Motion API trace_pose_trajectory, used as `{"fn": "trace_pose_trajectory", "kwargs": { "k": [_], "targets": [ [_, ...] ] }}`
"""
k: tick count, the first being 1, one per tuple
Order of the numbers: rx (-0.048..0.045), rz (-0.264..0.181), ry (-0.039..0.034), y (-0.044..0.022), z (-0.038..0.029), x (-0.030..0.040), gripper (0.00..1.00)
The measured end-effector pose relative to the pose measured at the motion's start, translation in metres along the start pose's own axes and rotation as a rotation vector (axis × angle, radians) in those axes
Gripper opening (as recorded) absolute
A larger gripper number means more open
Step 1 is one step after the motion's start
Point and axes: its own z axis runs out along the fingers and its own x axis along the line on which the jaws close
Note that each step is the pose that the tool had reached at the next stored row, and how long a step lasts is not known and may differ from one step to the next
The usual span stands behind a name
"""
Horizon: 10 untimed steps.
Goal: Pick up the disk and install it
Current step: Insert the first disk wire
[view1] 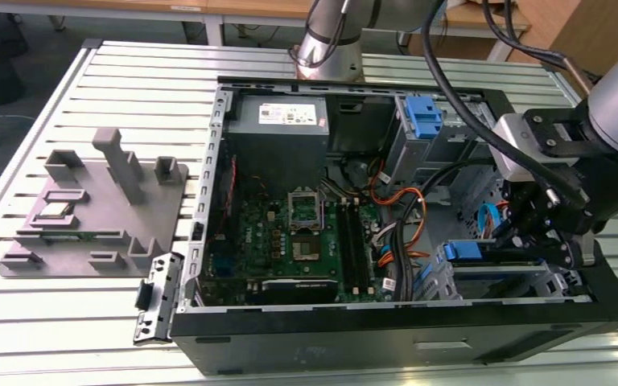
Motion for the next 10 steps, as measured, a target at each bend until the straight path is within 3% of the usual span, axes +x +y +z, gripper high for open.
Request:
{"fn": "trace_pose_trajectory", "kwargs": {
  "k": [4, 10],
  "targets": [
    [0.0067, -0.001, 0.0001, 0.0015, 0.0010, -0.0003, 0.16],
    [0.0074, -0.001, 0.0003, 0.0016, 0.0011, -0.0003, 0.16]
  ]
}}
